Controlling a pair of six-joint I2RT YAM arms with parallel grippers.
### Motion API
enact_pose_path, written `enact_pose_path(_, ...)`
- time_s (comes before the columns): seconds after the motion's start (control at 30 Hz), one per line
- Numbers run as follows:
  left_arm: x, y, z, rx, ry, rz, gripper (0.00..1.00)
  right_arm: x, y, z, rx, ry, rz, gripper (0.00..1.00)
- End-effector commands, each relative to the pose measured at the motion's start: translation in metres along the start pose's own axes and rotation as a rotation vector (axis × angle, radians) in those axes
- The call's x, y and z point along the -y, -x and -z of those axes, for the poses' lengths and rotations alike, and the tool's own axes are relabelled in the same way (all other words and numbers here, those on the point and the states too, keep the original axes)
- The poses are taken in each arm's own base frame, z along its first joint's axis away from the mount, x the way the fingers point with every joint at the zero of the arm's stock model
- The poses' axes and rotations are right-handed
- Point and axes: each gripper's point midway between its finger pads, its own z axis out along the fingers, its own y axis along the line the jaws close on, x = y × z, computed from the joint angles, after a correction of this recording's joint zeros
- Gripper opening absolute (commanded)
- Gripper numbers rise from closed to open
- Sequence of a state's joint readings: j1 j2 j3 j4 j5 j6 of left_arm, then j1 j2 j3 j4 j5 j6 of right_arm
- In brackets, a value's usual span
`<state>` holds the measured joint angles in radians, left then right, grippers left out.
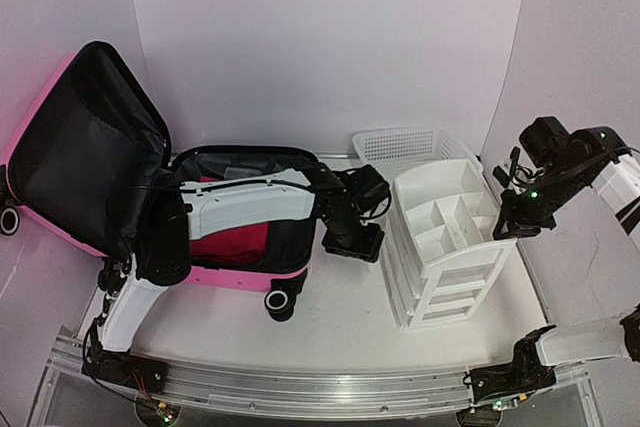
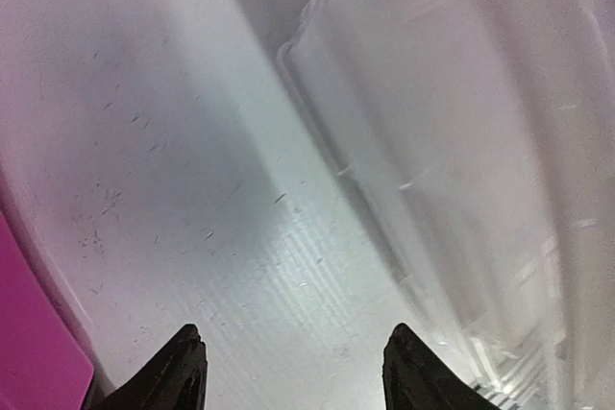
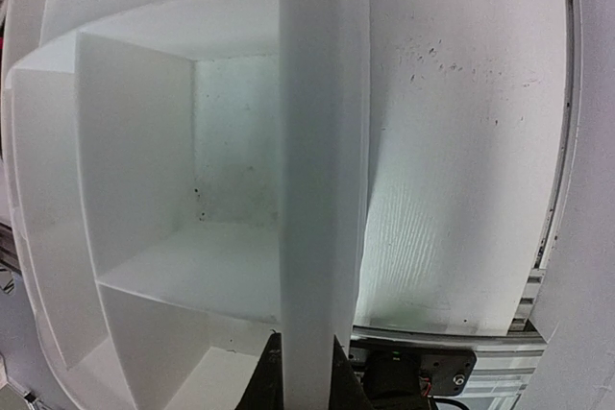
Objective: Open, take out, and arrange the luggage
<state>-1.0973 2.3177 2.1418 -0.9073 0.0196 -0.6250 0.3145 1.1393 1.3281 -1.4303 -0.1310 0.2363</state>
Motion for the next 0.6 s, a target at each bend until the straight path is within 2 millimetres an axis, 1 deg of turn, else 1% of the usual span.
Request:
enact_pose_path(0.0, -0.035, -0.021, 0.001, -0.069, 0.169, -0.099, 0.63, -0.015, 0.027, 0.013, 0.131, 0.066, 0.03, 0.0)
enact_pose_path(0.07, -0.031, -0.019, 0.014, -0.057, 0.149, -0.112, 0.63, -0.015, 0.026, 0.014, 0.133, 0.064, 0.031, 0.0)
enact_pose_path(0.13, -0.02, -0.012, 0.033, -0.024, 0.096, -0.134, 0.65, -0.013, 0.025, 0.012, 0.131, 0.057, 0.027, 0.0)
enact_pose_path(0.2, -0.005, -0.003, 0.053, 0.023, 0.015, -0.175, 0.69, -0.012, 0.024, 0.012, 0.133, 0.054, 0.01, 0.0)
enact_pose_path(0.27, 0.012, 0.003, 0.07, 0.062, -0.109, -0.202, 0.71, -0.013, 0.025, 0.012, 0.135, 0.062, -0.005, 0.0)
enact_pose_path(0.33, 0.019, 0.01, 0.09, 0.112, -0.211, -0.2, 0.72, -0.014, 0.027, 0.014, 0.141, 0.064, -0.021, 0.0)
enact_pose_path(0.37, 0.017, 0.014, 0.096, 0.131, -0.244, -0.192, 0.72, -0.014, 0.028, 0.016, 0.151, 0.064, -0.03, 0.07)
enact_pose_path(0.4, 0.014, 0.016, 0.101, 0.147, -0.265, -0.185, 0.72, -0.014, 0.029, 0.02, 0.163, 0.068, -0.04, 0.18)
enact_pose_path(0.43, 0.01, 0.02, 0.107, 0.172, -0.276, -0.179, 0.73, -0.016, 0.031, 0.025, 0.181, 0.074, -0.044, 0.27)
enact_pose_path(0.57, 0.0, 0.024, 0.122, 0.229, -0.305, -0.171, 0.76, -0.02, 0.04, 0.052, 0.248, 0.085, -0.037, 0.55)
